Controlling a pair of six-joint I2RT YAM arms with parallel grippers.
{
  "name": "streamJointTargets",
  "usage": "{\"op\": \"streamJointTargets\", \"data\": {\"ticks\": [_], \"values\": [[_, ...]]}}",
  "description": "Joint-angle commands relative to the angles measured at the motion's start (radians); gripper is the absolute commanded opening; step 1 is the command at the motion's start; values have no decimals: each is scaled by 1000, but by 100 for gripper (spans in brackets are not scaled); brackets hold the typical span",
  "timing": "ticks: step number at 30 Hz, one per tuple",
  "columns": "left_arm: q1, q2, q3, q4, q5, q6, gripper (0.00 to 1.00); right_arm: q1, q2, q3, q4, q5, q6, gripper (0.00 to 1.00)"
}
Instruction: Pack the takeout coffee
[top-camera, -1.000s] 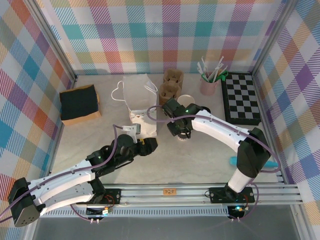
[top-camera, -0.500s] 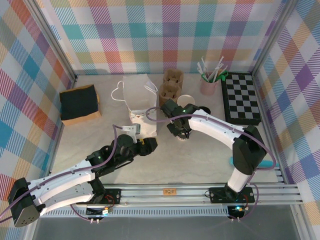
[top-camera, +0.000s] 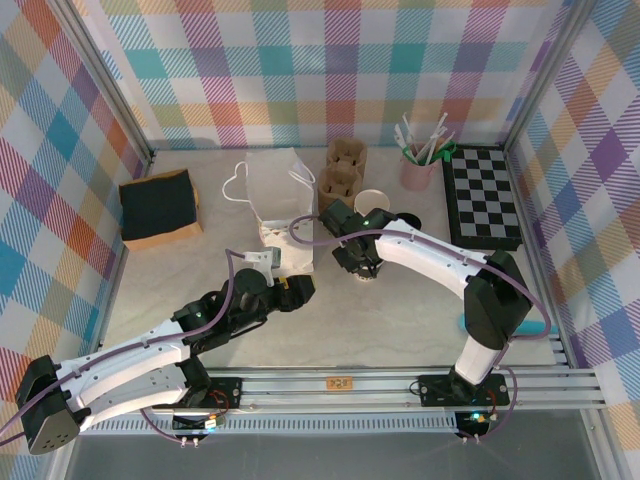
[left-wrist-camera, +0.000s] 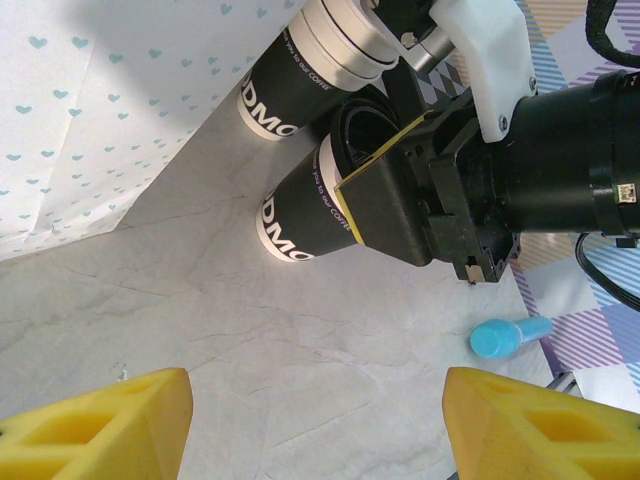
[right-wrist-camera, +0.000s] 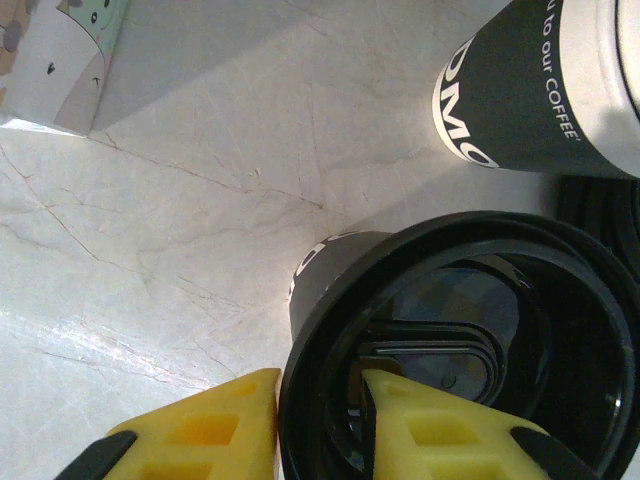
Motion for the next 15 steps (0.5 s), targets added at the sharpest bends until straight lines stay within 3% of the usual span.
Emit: {"op": "streamJointTargets", "data": {"ticks": [1,9,15], "values": [[6,-5,-14,-2,-14,-3,67,12,-11,39,-40,14,-5,28],[6,-3,-14,2,-16,-3,67,14,-16,53,-53,16,-7,24],[6,7,-11,6,-10,-2,67,14,-7,45,-56,23,1,28]]}}
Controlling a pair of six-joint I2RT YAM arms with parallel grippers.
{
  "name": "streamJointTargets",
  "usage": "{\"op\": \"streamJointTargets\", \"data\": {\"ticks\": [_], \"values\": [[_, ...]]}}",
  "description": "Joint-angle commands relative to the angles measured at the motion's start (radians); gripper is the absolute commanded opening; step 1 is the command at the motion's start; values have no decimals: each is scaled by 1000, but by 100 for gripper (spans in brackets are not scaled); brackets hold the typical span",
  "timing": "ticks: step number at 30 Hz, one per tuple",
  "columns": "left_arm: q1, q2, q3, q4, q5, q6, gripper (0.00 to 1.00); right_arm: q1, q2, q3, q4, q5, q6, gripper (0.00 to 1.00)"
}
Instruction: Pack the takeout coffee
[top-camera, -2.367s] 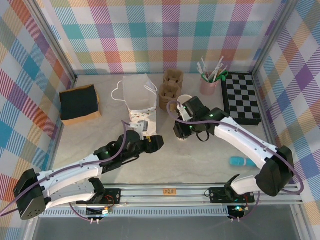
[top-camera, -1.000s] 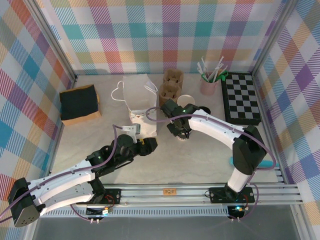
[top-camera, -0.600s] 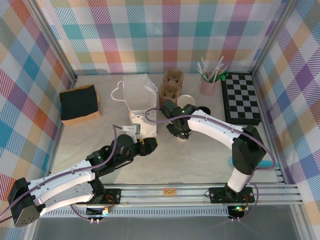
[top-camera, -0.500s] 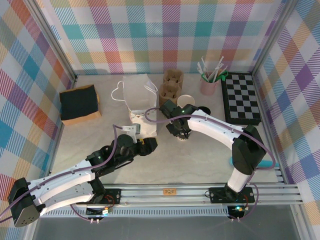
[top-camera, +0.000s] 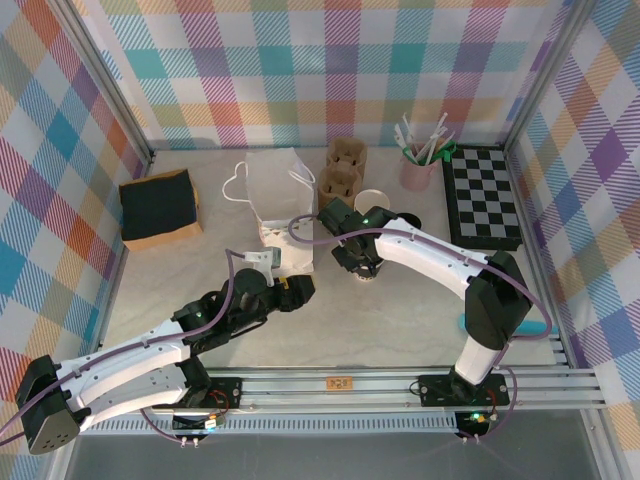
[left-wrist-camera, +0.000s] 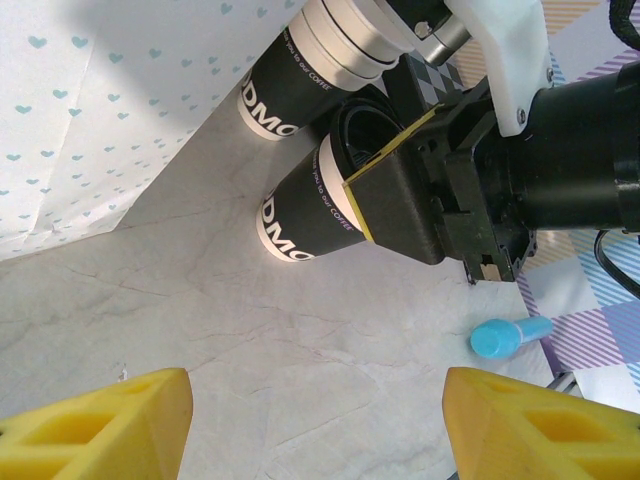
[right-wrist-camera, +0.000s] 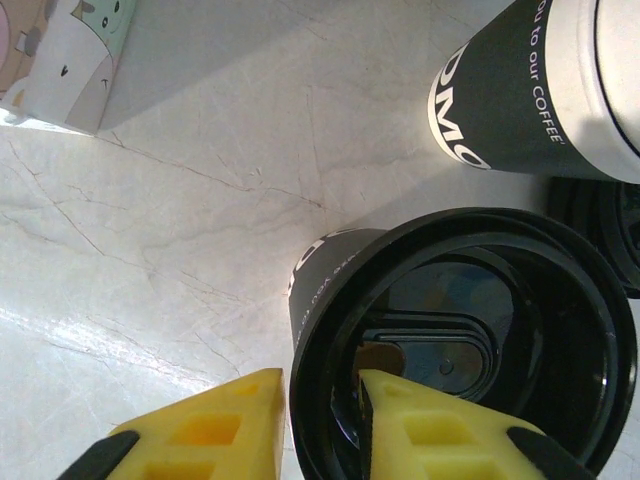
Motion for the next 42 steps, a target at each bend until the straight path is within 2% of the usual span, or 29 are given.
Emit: {"op": "streamJointTargets", "data": {"ticks": [1,10,20,29,35,38,42], "values": [[6,6,-9,6,-9,-2,67,8,-8,18,-21,16,5,28],[6,4,-8,3,-15,0,67,9,-15,22,-24,16,2,19],[6,4,-3,4,-16,5,67,21,-43,53,-57,20,9,16],[6,-8,18,-1,-10,16,67,15,-159,87,-74,-56,36,15],[6,-41,50,29,33,23,68,-39,-322,40,-7,-290,92,15],[6,-61,71,72,70,29,69,-95,-425,5,49,-450,134,16],[6,-49,109,140,125,23,71,-248,-564,-99,202,-771,241,16]]}}
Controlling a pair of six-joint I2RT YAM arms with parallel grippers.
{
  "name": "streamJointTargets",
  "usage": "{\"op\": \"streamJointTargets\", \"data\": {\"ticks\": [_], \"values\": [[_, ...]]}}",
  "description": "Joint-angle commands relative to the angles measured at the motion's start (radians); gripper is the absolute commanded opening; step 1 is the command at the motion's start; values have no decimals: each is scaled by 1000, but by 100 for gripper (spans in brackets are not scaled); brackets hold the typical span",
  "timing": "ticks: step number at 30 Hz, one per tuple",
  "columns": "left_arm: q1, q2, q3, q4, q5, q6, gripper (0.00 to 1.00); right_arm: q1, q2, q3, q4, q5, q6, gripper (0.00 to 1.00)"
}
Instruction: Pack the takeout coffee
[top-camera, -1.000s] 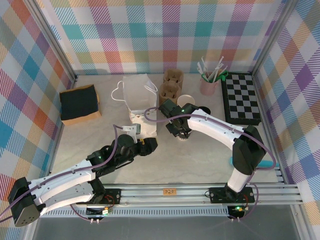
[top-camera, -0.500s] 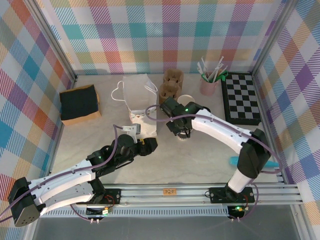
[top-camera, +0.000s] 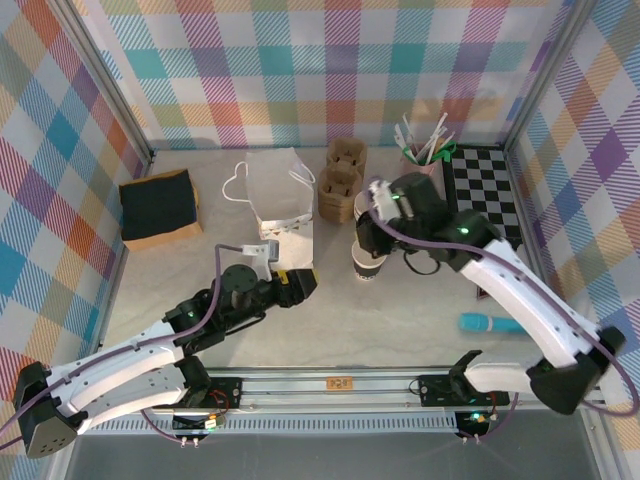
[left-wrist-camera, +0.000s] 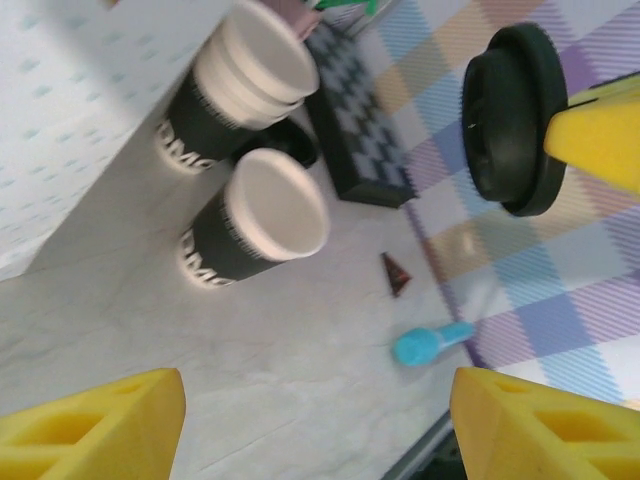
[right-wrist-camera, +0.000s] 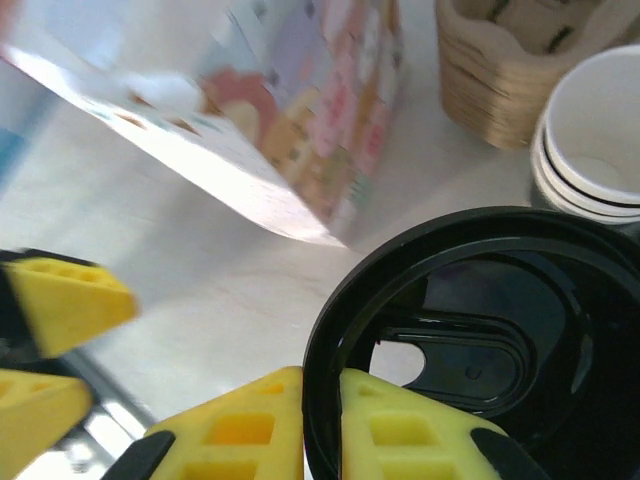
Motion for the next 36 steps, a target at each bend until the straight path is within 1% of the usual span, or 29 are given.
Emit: {"op": "streamJointTargets", "data": {"ticks": [1,3,6,10,13,19,24,31,36], "values": [[6,3,57,121,71,11,71,-118,-90,-94,176,-362,138,16],[6,22,73,176,96,2,72,-176,-131,-147,270,-497,208,16],[6,62,111,240,126,-2,74,-202,-154,-181,379,-619,294,15],[6,122,170,290,159,2,75,-213,-178,-203,539,-731,423,15],[13,153,192,348,186,-11,76,-217,-185,-226,677,-786,534,15],[32,197,221,449,237,-64,79,-219,-185,-271,914,-834,720,15],[37,225,237,521,271,-96,81,-219,-175,-305,1097,-839,855,15],[47,234,229,586,281,-122,83,-219,-171,-320,1272,-828,994,15],[81,263,201,771,323,-224,86,-219,-179,-321,1399,-801,1099,15]]}}
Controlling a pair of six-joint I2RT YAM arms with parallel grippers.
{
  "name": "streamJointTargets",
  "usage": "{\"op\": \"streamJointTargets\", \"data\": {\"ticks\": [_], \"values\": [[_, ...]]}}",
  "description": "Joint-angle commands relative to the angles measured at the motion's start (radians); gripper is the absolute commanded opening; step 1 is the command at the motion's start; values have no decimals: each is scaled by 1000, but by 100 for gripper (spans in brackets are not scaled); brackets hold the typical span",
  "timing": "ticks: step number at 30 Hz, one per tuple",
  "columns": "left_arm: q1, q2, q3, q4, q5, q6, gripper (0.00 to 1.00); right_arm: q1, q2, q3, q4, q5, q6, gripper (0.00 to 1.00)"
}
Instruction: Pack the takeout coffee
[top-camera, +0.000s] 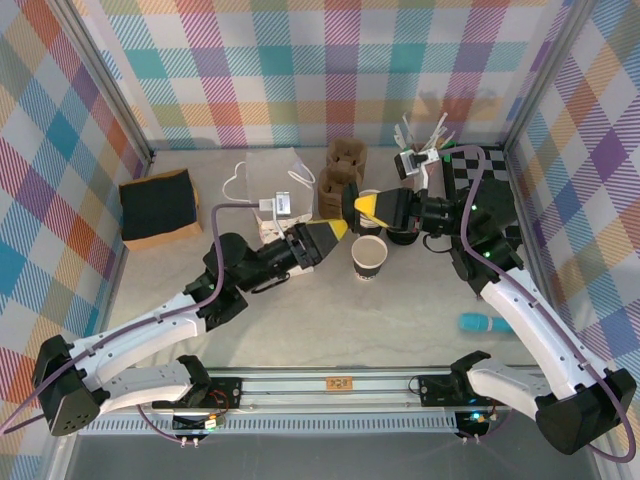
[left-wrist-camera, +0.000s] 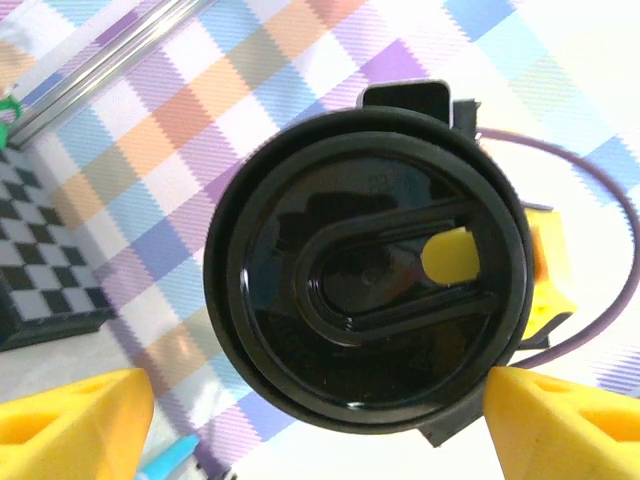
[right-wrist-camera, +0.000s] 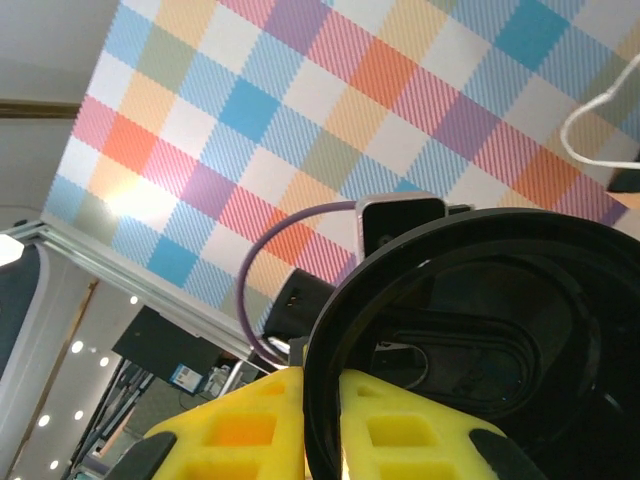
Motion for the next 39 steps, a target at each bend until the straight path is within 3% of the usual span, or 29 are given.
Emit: {"op": "streamJointTargets", "data": {"ticks": [1,6,16,32,39], "values": [[26,20,-5,202,51,-86,86,-4,-13,-3,184,17,116,15],[28,52,67,252,106,-123,86,-3,-1,-7,399,69,254,15],[26,135,130,458,133,-235,83,-3,39,26,598,155,364,15],[10,258,203,594,121,-314,67,52,87,29,740,228,383,14],[11,258,206,606,105,-321,55,56,77,-11,754,230,381,15]]}}
